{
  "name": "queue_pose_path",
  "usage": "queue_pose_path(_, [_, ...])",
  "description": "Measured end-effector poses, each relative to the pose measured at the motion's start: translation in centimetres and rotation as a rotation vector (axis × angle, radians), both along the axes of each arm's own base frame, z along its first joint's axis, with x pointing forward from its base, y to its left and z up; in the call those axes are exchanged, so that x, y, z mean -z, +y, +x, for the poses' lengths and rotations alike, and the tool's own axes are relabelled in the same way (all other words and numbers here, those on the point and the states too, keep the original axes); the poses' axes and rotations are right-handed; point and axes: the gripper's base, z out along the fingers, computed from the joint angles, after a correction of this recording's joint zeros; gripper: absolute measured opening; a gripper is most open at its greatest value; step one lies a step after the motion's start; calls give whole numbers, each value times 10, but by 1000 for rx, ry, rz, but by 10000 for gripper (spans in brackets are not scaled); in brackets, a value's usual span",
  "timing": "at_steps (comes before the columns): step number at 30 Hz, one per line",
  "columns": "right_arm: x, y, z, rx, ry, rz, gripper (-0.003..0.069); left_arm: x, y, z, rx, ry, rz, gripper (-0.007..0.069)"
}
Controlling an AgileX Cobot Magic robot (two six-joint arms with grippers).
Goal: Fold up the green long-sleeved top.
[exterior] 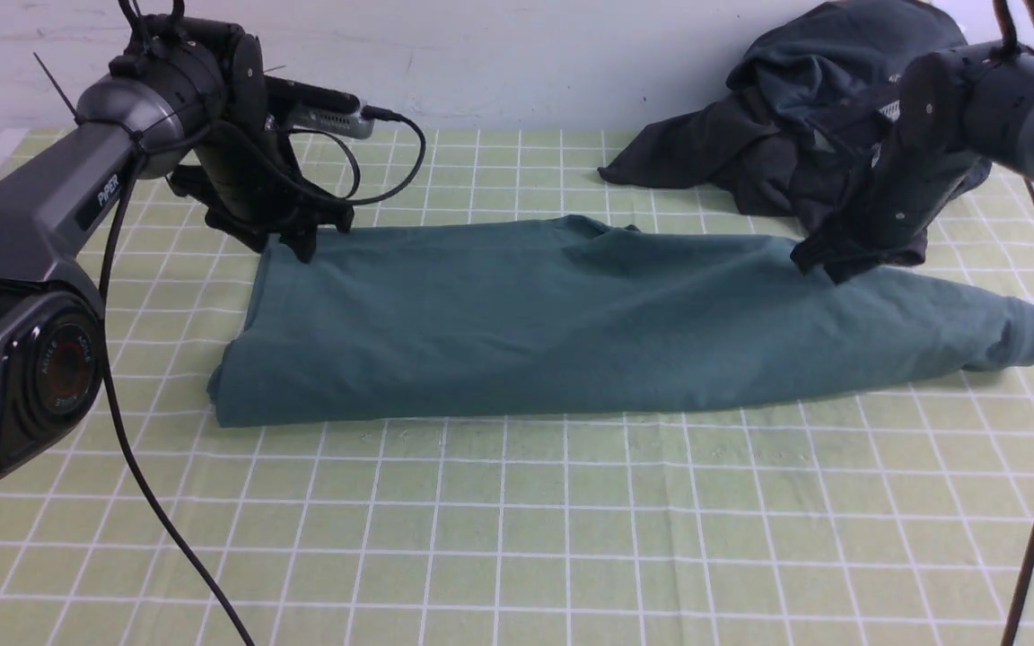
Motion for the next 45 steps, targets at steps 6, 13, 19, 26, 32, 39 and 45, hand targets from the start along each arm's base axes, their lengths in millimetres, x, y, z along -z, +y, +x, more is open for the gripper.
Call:
queue_pose_path(6, [28, -13, 0, 6, 114, 59, 76, 3, -15, -9, 110, 86, -102, 66])
queue_pose_path(13, [20, -66, 0, 292, 113, -5, 74, -28, 1, -14, 84, 37, -10, -3])
queue_pose_path(19, [-16, -122, -13, 471, 62, 24, 80, -120, 15, -44, 49, -131, 4, -3])
queue_pose_path(26, [-24, -160, -22, 588, 52, 88, 213, -204, 20, -125, 61, -235, -17, -3])
queue_pose_path(32, [-10, -191, -28, 680, 80, 134, 425, -214, 28, -224, 61, -218, -17, -3])
queue_pose_path(39, [27, -190, -21, 692, 141, 238, 372, -186, 37, -296, 41, -282, -5, -3])
queue_pose_path(45, [32, -190, -19, 664, 131, 241, 79, -138, 55, -368, -61, -238, 95, -3])
